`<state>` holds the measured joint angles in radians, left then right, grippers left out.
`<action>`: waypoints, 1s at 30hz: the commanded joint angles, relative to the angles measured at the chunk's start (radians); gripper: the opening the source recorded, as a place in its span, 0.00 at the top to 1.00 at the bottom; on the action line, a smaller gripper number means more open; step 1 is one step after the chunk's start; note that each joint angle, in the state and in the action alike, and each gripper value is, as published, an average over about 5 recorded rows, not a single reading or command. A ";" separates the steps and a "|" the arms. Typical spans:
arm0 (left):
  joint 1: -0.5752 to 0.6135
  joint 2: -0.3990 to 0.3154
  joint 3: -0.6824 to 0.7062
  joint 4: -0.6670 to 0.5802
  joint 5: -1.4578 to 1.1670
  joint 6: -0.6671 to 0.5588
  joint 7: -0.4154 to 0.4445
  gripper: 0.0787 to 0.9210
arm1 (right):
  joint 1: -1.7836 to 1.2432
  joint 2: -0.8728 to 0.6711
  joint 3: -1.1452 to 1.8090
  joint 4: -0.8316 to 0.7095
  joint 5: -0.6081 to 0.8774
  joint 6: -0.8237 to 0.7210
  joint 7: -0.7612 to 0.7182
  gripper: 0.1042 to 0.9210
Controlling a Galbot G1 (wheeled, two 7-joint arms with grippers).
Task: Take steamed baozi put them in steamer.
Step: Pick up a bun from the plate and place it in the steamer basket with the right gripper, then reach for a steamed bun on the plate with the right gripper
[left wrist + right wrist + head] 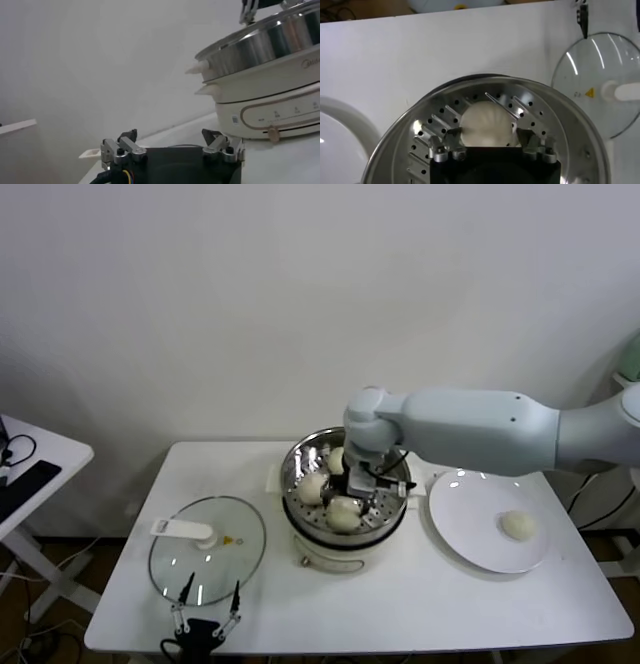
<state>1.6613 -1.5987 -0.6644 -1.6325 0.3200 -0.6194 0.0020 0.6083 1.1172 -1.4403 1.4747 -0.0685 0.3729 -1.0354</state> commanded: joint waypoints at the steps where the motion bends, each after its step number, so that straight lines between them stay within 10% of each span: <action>1: 0.003 0.000 -0.001 -0.002 0.003 -0.001 0.000 0.12 | 0.139 -0.057 -0.037 0.013 0.172 0.022 -0.046 0.14; 14: 0.007 0.003 -0.001 -0.005 0.000 -0.003 0.000 0.12 | 0.449 -0.316 -0.386 -0.026 0.630 -0.294 -0.111 0.12; 30: 0.000 0.003 0.004 0.008 -0.003 -0.004 0.000 0.12 | 0.039 -0.591 -0.144 -0.251 0.294 -0.406 -0.056 0.12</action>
<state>1.6620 -1.5953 -0.6599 -1.6311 0.3142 -0.6226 0.0024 0.8642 0.6824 -1.7229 1.3748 0.3588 0.0407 -1.1022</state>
